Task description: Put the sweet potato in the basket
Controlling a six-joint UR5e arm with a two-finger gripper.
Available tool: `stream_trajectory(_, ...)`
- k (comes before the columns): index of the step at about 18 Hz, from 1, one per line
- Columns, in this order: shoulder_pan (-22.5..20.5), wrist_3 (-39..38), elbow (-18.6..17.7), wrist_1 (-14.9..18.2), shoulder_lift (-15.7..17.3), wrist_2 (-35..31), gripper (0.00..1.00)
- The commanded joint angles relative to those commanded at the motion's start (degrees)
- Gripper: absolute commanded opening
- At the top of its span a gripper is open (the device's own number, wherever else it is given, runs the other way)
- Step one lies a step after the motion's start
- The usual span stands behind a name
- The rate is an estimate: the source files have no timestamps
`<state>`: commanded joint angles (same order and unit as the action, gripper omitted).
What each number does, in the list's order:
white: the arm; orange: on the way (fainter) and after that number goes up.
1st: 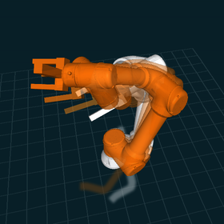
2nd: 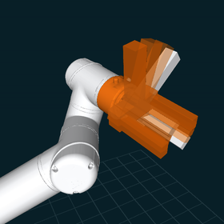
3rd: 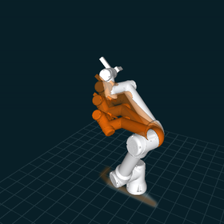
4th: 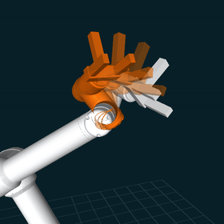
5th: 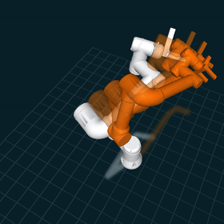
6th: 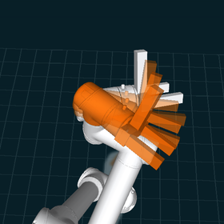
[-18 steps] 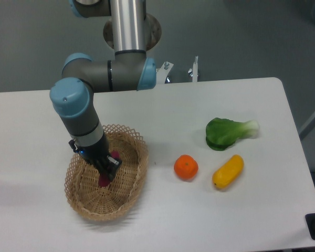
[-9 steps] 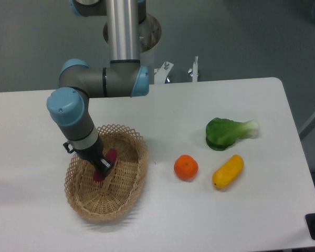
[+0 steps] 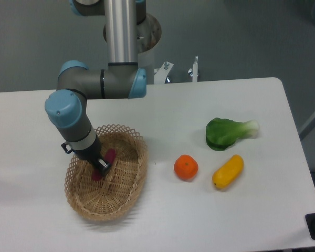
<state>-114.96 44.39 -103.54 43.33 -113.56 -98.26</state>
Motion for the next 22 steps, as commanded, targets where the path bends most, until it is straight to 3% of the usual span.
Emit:
stream_trajectory(3,-0.17,-0.09,1.14,0.09,1.05,0.18,1.00)
stream_trajectory(7,-0.88,-1.23,5.53,0.26,1.41,0.35,1.00)
stream_trajectory(12,-4.65,-1.50,7.29,0.26,3.69,0.09,1.00)
stream_trajectory(16,-10.53,-0.27,8.52,0.88,6.76,-0.35,1.00)
stream_trajectory(19,-15.54,5.42,9.31,2.28,8.61,-0.35,1.00)
stream_trajectory(22,-20.72,16.40,11.16,7.36,10.37,-0.18,1.00)
